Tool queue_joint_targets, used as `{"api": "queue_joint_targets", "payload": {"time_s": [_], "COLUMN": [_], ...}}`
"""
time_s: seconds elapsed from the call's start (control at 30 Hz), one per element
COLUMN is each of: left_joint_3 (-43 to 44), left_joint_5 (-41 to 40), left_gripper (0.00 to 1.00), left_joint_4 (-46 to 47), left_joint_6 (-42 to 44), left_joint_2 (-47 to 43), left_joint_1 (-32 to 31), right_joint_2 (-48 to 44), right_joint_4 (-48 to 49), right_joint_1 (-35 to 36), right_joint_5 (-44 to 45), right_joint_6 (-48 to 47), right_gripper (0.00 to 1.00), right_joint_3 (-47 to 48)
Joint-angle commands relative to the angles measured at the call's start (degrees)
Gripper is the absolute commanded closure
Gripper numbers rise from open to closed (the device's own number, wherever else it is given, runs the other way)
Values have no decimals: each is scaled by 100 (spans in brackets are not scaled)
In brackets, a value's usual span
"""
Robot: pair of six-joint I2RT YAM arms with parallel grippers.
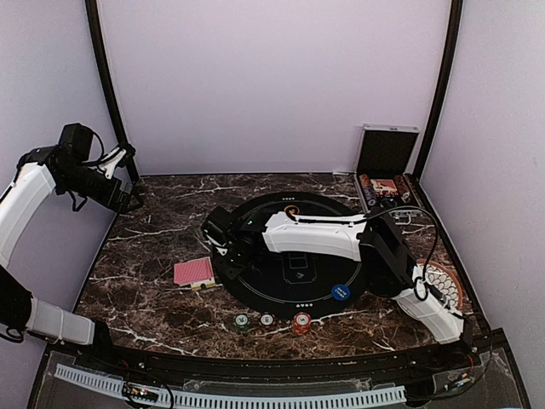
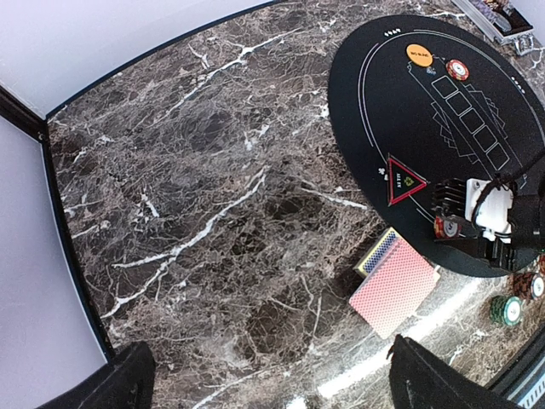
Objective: Distribute texas hold em gaming equipment
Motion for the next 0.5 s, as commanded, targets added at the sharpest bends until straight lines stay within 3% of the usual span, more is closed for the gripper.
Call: {"api": "queue_joint_targets", "payload": {"time_s": [0.0,0.23,0.47], "left_joint_3": [11,49,90], "left_joint_5": [88,131,159], "left_gripper": [1,1,1], "left_joint_4": [-95,-97,-115], "left_joint_6": [98,66,55], "left_joint_2": [-161,-112,-98], "left_joint_1": [-25,-20,-20], "right_joint_2": [66,71,-5], "right_joint_4": [96,115,159], "right_joint_1": [-106,-132,-132], "right_joint_5": [156,124,131], "right_joint_6": [53,28,31], "right_gripper": [81,80,64], "right_joint_3": [110,-91,-332]}}
